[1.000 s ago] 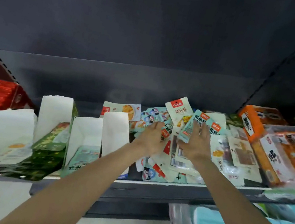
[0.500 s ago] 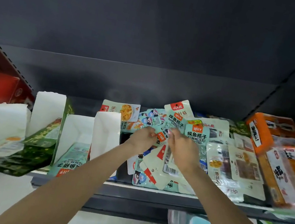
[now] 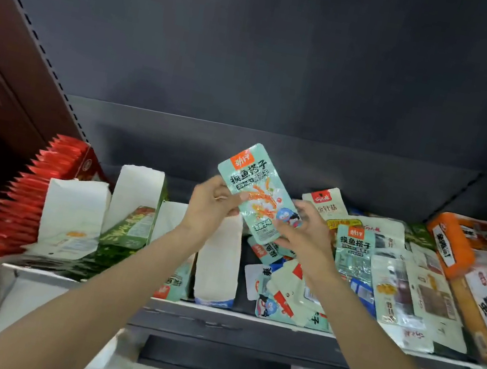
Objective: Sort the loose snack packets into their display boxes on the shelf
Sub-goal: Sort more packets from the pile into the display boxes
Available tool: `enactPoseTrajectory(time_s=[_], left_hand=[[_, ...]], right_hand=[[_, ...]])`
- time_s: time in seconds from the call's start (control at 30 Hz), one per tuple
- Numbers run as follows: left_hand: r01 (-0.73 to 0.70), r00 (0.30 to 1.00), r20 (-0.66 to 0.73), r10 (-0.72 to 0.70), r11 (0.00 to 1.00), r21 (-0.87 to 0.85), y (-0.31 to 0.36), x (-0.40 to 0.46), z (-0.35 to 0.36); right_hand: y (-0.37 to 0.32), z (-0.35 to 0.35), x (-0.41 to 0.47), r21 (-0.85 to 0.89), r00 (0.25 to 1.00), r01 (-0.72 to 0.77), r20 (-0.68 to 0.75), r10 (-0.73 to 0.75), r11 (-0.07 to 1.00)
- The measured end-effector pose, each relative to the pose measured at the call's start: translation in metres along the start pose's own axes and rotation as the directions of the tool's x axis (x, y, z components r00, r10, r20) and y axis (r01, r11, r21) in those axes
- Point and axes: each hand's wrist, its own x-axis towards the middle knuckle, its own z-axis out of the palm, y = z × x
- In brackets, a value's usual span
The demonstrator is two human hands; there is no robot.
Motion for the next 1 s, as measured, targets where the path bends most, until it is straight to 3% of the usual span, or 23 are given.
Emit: enactPoseTrajectory(time_s=[0.2, 0.37, 0.47, 0.6, 0.7, 0.8, 0.93, 1.0], left_hand=[[-0.165, 0.985, 0.100, 0.142, 0.949, 0.271, 0.013, -0.020, -0.085], [-0.315, 0.949, 0.140, 0.282, 0.862, 0.398, 0.013, -0.041, -0.139], [-0.394, 0.919, 0.221, 0.326, 0.767, 0.506, 0.009, -0.046, -0.158], [-0.481, 0.876, 0.332, 0.349, 0.638, 0.601, -0.004, -0.050, -0.166], [-0.573, 0.818, 0.487, 0.307, 0.505, 0.645, -0.015, -0.054, -0.159], [-0.655, 0.750, 0.643, 0.155, 0.313, 0.688, -0.024, -0.054, -0.149], [-0.623, 0.716, 0.687, -0.127, 0.327, 0.710, -0.028, -0.048, -0.140], [-0.594, 0.715, 0.679, -0.165, 0.370, 0.715, -0.027, -0.046, -0.135]], right_hand=[[0.006, 0.067, -0.008, -0.342, 0.990, 0.142, 0.050, -0.133, 0.929], [0.024, 0.114, -0.020, -0.424, 0.973, 0.228, 0.136, -0.187, 0.876], [0.043, 0.133, -0.026, -0.554, 0.979, 0.203, 0.119, -0.165, 0.807], [0.046, 0.146, -0.037, -0.571, 0.987, 0.154, 0.057, -0.149, 0.806], [0.047, 0.150, -0.042, -0.638, 0.983, 0.170, 0.061, -0.171, 0.751], [0.052, 0.147, -0.045, -0.713, 0.985, 0.171, 0.119, -0.122, 0.680], [0.054, 0.136, -0.052, -0.697, 0.991, 0.124, 0.118, -0.058, 0.706], [0.052, 0.126, -0.055, -0.650, 0.995, 0.102, 0.063, -0.081, 0.753]])
